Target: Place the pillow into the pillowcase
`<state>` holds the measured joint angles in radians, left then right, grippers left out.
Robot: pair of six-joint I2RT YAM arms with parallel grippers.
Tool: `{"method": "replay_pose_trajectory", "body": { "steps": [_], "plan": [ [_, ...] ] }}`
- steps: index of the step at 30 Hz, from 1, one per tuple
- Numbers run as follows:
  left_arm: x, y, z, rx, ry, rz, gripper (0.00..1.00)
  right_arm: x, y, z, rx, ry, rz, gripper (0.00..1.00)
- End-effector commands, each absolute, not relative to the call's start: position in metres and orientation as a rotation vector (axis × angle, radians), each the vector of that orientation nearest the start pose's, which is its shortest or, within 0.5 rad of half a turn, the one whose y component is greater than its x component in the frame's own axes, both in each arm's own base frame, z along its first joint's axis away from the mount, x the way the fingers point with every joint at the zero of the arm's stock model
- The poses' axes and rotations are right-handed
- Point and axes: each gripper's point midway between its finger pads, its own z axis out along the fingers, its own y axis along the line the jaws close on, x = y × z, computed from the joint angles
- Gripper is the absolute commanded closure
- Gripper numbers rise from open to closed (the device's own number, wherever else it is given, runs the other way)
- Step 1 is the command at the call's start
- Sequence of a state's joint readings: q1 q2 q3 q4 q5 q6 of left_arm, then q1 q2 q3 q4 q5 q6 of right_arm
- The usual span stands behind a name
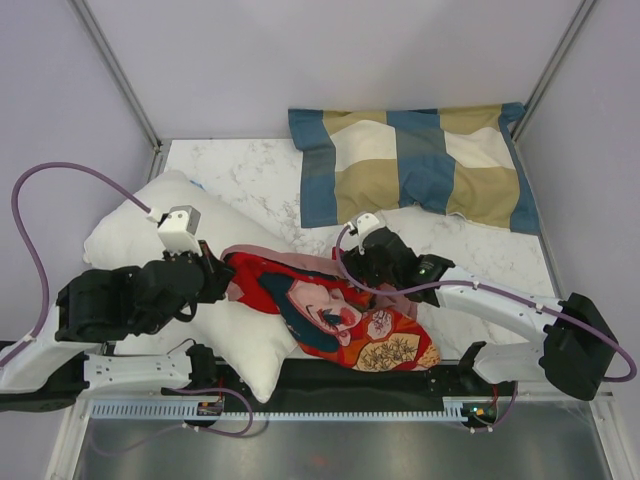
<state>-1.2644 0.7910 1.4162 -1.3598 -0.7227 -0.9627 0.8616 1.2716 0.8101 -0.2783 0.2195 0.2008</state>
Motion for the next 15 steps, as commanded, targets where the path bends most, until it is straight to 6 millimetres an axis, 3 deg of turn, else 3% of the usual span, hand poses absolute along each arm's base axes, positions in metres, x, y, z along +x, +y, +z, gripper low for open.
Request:
{"method": "replay_pose_trajectory", "body": {
  "steps": [1, 8, 11, 12, 15],
  "plan": [
    [0.128, -0.094, 0.301, 0.049, 2.200, -0.308, 0.98, 0.235, 0.245, 0.118, -0.763, 2.227, 0.327, 0.23],
    [0.129, -0.098, 0.303, 0.054, 2.200, -0.316, 0.98, 0.233, 0.248, 0.113, -0.776, 2.250, 0.338, 0.26],
    [0.129, -0.100, 0.302, 0.055, 2.200, -0.312, 0.98, 0.235, 0.249, 0.110, -0.783, 2.261, 0.320, 0.57],
    [0.129, -0.100, 0.303, 0.055, 2.200, -0.315, 0.98, 0.236, 0.249, 0.106, -0.785, 2.274, 0.307, 0.72],
    [0.130, -0.101, 0.303, 0.056, 2.200, -0.314, 0.98, 0.246, 0.238, 0.113, -0.663, 2.270, 0.240, 1.00]
  ]
}}
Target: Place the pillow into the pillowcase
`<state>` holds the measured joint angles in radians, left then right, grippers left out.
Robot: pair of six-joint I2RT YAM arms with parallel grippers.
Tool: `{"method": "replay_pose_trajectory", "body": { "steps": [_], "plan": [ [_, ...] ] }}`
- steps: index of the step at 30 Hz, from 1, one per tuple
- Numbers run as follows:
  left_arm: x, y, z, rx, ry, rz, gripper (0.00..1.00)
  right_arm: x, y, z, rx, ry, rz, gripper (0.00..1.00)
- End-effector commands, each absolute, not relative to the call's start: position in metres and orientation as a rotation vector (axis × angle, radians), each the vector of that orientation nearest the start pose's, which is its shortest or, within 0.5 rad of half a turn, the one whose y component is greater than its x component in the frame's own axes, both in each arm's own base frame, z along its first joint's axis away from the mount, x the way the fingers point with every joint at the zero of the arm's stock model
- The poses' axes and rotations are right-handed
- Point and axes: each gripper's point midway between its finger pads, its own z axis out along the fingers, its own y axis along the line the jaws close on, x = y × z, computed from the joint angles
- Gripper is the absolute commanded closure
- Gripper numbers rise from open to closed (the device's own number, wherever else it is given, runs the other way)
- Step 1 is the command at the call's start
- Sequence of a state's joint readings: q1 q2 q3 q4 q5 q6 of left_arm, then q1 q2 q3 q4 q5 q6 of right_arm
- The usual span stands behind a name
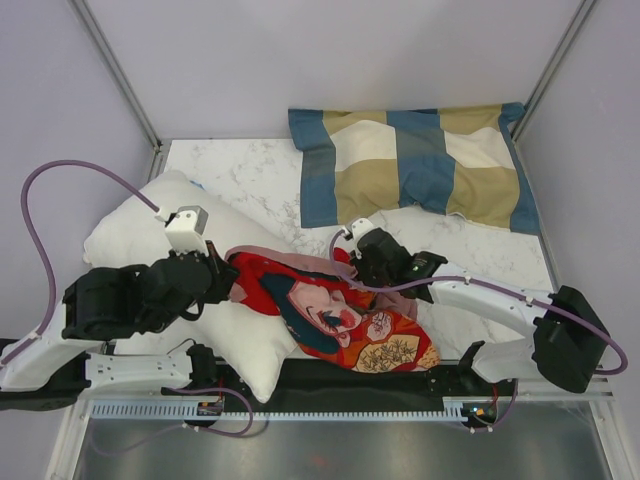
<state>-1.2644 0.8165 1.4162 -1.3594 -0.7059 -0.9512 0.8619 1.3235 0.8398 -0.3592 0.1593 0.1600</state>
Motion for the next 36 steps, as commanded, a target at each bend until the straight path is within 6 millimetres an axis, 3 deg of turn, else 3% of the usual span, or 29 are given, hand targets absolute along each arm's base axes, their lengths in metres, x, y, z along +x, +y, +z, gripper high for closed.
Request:
{"method": "replay_pose_trajectory", "body": {
  "steps": [1, 4, 8, 9, 12, 13, 14, 15, 17, 18, 19, 20, 21, 22, 23, 24, 26, 27, 29, 31, 32, 33, 34, 35, 36],
  "plan": [
    [0.130, -0.102, 0.302, 0.058, 2.202, -0.311, 0.98, 0.249, 0.234, 0.118, -0.618, 2.258, 0.224, 1.00],
    [0.131, -0.106, 0.300, 0.066, 2.212, -0.292, 0.98, 0.264, 0.209, 0.153, -0.378, 2.179, 0.185, 1.00],
    [0.138, -0.134, 0.297, 0.147, 2.210, -0.281, 0.98, 0.285, 0.173, 0.214, -0.138, 2.057, 0.276, 1.00],
    [0.143, -0.145, 0.301, 0.163, 2.189, -0.296, 0.98, 0.296, 0.156, 0.224, -0.071, 2.039, 0.263, 1.00],
    [0.156, -0.164, 0.316, 0.161, 2.146, -0.279, 0.98, 0.312, 0.136, 0.270, -0.003, 1.973, 0.260, 1.00],
    [0.161, -0.171, 0.327, 0.151, 2.123, -0.281, 0.98, 0.315, 0.134, 0.304, 0.010, 1.921, 0.278, 1.00],
    [0.166, -0.174, 0.334, 0.144, 2.101, -0.281, 0.98, 0.319, 0.132, 0.317, 0.016, 1.906, 0.274, 1.00],
    [0.175, -0.179, 0.350, 0.123, 2.055, -0.298, 0.98, 0.321, 0.127, 0.359, 0.040, 1.828, 0.286, 1.00],
    [0.184, -0.194, 0.361, 0.133, 2.022, -0.317, 0.98, 0.324, 0.116, 0.381, 0.069, 1.822, 0.247, 1.00],
    [0.186, -0.202, 0.365, 0.177, 2.009, -0.326, 0.98, 0.323, 0.101, 0.421, 0.125, 1.749, 0.241, 1.00],
    [0.189, -0.216, 0.379, 0.167, 1.969, -0.393, 0.98, 0.321, 0.092, 0.426, 0.145, 1.770, 0.214, 1.00],
    [0.192, -0.227, 0.380, 0.217, 1.954, -0.395, 0.98, 0.326, 0.078, 0.435, 0.186, 1.759, 0.188, 1.00],
    [0.191, -0.242, 0.380, 0.258, 1.948, -0.440, 0.98, 0.322, 0.070, 0.458, 0.209, 1.709, 0.200, 1.00],
    [0.193, -0.258, 0.391, 0.263, 1.907, -0.505, 0.98, 0.321, 0.065, 0.467, 0.221, 1.691, 0.199, 1.00],
    [0.195, -0.273, 0.388, 0.318, 1.898, -0.513, 0.98, 0.324, 0.049, 0.473, 0.262, 1.674, 0.170, 1.00],
    [0.191, -0.292, 0.387, 0.373, 1.899, -0.575, 0.98, 0.320, 0.046, 0.492, 0.261, 1.635, 0.191, 1.00],
    [0.189, -0.325, 0.393, 0.427, 1.872, -0.670, 0.98, 0.323, 0.029, 0.504, 0.299, 1.614, 0.167, 1.00],
    [0.182, -0.353, 0.385, 0.500, 1.886, -0.713, 0.98, 0.317, 0.027, 0.525, 0.298, 1.566, 0.190, 1.00],
    [0.173, -0.379, 0.391, 0.537, 1.831, -0.683, 0.98, 0.313, 0.022, 0.541, 0.293, 1.541, 0.196, 1.00],
    [0.180, -0.385, 0.397, 0.491, 1.818, -0.610, 0.98, 0.310, 0.050, 0.531, 0.156, 1.601, 0.307, 1.00],
    [0.186, -0.377, 0.394, 0.443, 1.841, -0.573, 0.98, 0.318, 0.059, 0.498, 0.113, 1.690, 0.327, 0.95],
    [0.188, -0.368, 0.399, 0.417, 1.841, -0.570, 0.98, 0.317, 0.073, 0.477, 0.052, 1.741, 0.381, 0.84],
    [0.189, -0.361, 0.398, 0.402, 1.847, -0.559, 0.98, 0.308, 0.077, 0.464, 0.040, 1.759, 0.410, 0.62],
    [0.190, -0.350, 0.385, 0.384, 1.882, -0.514, 0.98, 0.313, 0.078, 0.403, 0.067, 1.890, 0.406, 0.54],
    [0.188, -0.333, 0.391, 0.343, 1.878, -0.526, 0.98, 0.313, 0.078, 0.390, 0.086, 1.878, 0.420, 0.42]
  ]
}}
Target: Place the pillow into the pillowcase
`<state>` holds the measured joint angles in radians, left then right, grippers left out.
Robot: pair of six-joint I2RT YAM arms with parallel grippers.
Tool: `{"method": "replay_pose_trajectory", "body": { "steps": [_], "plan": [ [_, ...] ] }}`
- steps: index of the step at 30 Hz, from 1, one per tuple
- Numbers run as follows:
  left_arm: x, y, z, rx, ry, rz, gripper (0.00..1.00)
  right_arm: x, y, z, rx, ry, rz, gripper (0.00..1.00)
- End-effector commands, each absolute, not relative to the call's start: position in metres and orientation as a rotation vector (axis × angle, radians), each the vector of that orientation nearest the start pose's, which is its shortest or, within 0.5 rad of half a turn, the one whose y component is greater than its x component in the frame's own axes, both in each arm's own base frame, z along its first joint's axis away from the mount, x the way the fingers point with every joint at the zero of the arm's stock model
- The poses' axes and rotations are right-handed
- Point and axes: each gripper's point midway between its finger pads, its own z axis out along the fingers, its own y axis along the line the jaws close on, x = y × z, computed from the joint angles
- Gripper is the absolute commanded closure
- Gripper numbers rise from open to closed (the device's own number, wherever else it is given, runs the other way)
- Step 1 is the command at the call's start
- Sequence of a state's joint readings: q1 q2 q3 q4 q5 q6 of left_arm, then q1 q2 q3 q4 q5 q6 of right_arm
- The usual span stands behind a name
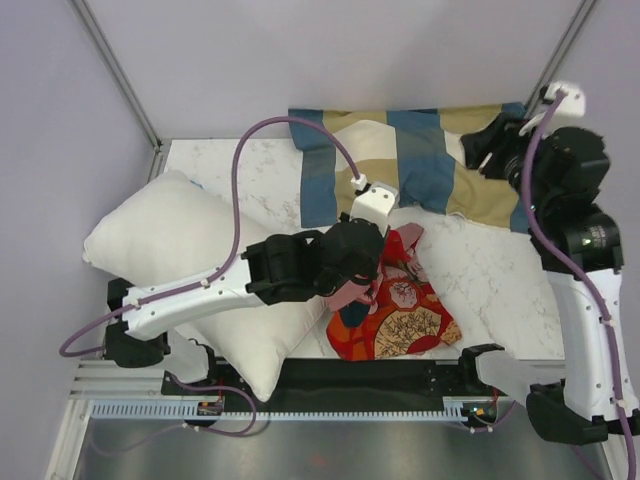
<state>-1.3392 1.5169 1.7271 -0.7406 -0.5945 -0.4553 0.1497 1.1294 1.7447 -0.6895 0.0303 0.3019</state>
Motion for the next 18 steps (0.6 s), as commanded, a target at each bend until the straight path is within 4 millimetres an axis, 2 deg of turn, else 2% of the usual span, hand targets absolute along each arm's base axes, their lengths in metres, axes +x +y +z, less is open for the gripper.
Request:
{"method": "replay_pose_trajectory", "body": {
  "steps": [1, 2, 3, 4, 5, 6, 8, 9, 11, 13, 14, 16, 17, 18],
  "plan": [
    [0.186, -0.325, 0.387, 0.328, 1.887, -0.531, 0.98, 0.297, 0.076, 0.384, 0.117, 1.843, 0.441, 0.22],
    [0.181, -0.319, 0.382, 0.301, 1.906, -0.568, 0.98, 0.296, 0.077, 0.330, 0.212, 1.932, 0.469, 0.16],
    [0.177, -0.313, 0.358, 0.318, 1.943, -0.542, 0.98, 0.296, 0.081, 0.326, 0.237, 1.887, 0.519, 0.12],
    [0.172, -0.301, 0.360, 0.291, 1.943, -0.583, 0.98, 0.285, 0.084, 0.322, 0.255, 1.859, 0.570, 0.04],
    [0.167, -0.299, 0.352, 0.311, 1.959, -0.601, 0.98, 0.284, 0.091, 0.289, 0.363, 1.916, 0.646, 0.03],
    [0.163, -0.294, 0.329, 0.347, 1.993, -0.567, 0.98, 0.284, 0.095, 0.281, 0.399, 1.924, 0.686, 0.02],
    [0.156, -0.285, 0.320, 0.359, 2.011, -0.594, 0.98, 0.286, 0.099, 0.248, 0.521, 2.004, 0.731, 0.02],
    [0.153, -0.280, 0.301, 0.383, 2.039, -0.568, 0.98, 0.286, 0.103, 0.238, 0.598, 2.033, 0.772, 0.02],
    [0.147, -0.273, 0.282, 0.391, 2.070, -0.567, 0.98, 0.289, 0.105, 0.210, 0.710, 2.102, 0.780, 0.02],
    [0.145, -0.268, 0.273, 0.380, 2.088, -0.564, 0.98, 0.296, 0.107, 0.203, 0.817, 2.068, 0.825, 0.02],
    [0.144, -0.264, 0.269, 0.378, 2.092, -0.565, 0.98, 0.296, 0.106, 0.191, 0.863, 2.070, 0.828, 0.02],
    [0.143, -0.261, 0.266, 0.372, 2.096, -0.569, 0.98, 0.300, 0.108, 0.187, 0.990, 2.022, 0.887, 0.02],
    [0.143, -0.260, 0.264, 0.372, 2.098, -0.564, 0.98, 0.296, 0.108, 0.171, 1.057, 2.031, 0.899, 0.02],
    [0.143, -0.259, 0.264, 0.371, 2.096, -0.565, 0.98, 0.300, 0.110, 0.170, 1.082, 2.000, 0.935, 0.02]
  ]
}}
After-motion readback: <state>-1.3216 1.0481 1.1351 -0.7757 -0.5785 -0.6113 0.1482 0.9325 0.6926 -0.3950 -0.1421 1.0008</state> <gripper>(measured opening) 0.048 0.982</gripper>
